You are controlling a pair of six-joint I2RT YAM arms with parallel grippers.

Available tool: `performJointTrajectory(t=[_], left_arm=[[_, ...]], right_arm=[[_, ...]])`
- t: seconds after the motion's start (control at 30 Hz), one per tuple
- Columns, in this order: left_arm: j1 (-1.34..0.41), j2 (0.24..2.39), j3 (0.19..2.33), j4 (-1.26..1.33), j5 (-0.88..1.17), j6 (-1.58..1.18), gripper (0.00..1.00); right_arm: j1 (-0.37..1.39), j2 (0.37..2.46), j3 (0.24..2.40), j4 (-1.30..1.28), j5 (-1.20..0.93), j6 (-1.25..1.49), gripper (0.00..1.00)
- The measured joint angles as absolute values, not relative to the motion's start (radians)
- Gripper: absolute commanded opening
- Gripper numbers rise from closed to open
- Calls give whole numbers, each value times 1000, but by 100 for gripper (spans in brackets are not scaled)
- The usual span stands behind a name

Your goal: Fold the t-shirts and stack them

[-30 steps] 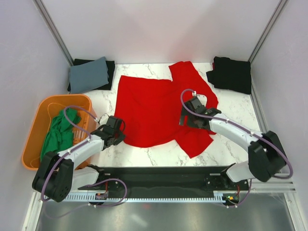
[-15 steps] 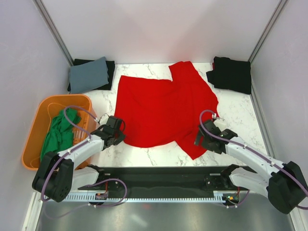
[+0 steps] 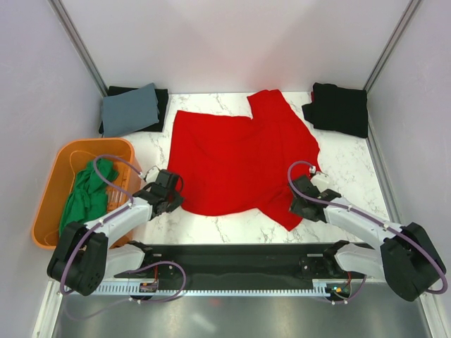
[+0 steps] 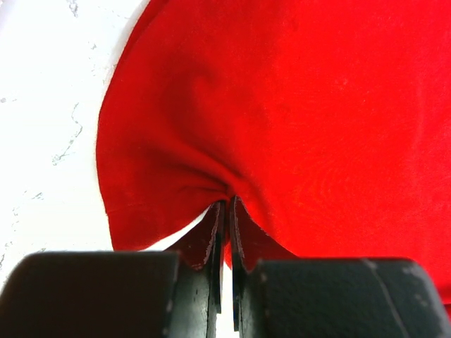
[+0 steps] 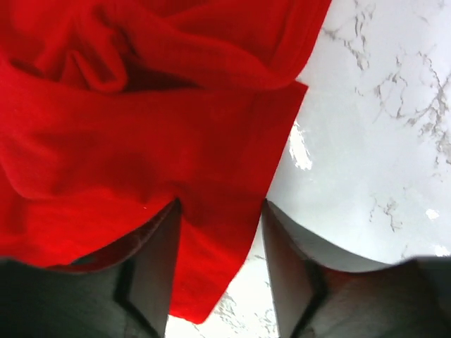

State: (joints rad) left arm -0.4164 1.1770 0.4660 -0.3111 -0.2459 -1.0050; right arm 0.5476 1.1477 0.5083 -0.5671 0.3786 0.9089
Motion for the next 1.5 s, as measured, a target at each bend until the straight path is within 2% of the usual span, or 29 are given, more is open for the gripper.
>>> performJointTrajectory(t=[0.1, 0.2, 0.23, 0.27, 0.33, 0.5, 0.73, 0.9, 1.17, 1.5], left_arm=[[-416, 1177, 466, -311, -245, -1005, 8], [-416, 1177, 466, -311, -245, -1005, 8], [-416, 1177, 466, -311, -245, -1005, 7], [-416, 1177, 466, -311, -245, -1005, 6], [-416, 1177, 466, -310, -244, -1005, 2], [-416, 1123, 454, -353, -218, -1003, 2], [-416, 784, 446, -553, -172, -1003, 2], [-416, 684, 496, -669, -135, -1002, 2], [-416, 753, 663, -795, -103, -948, 2], [-416, 1016, 854, -822, -131, -818, 2]], right_arm=[[545, 1143, 498, -529, 377, 900, 33], [545, 1122, 479, -499, 364, 896, 17], [545, 1113, 473, -493, 356, 899, 4], [545, 1104, 467, -489, 347, 895, 0], [545, 1087, 459, -492, 328, 901, 0], [545, 1010, 458, -588, 273, 913, 0], [545, 744, 522, -805, 165, 952, 0], [546, 690, 606, -914, 118, 958, 0], [546, 748, 821, -1033, 116, 941, 0], [546, 1030, 1059, -1028, 215, 836, 0]])
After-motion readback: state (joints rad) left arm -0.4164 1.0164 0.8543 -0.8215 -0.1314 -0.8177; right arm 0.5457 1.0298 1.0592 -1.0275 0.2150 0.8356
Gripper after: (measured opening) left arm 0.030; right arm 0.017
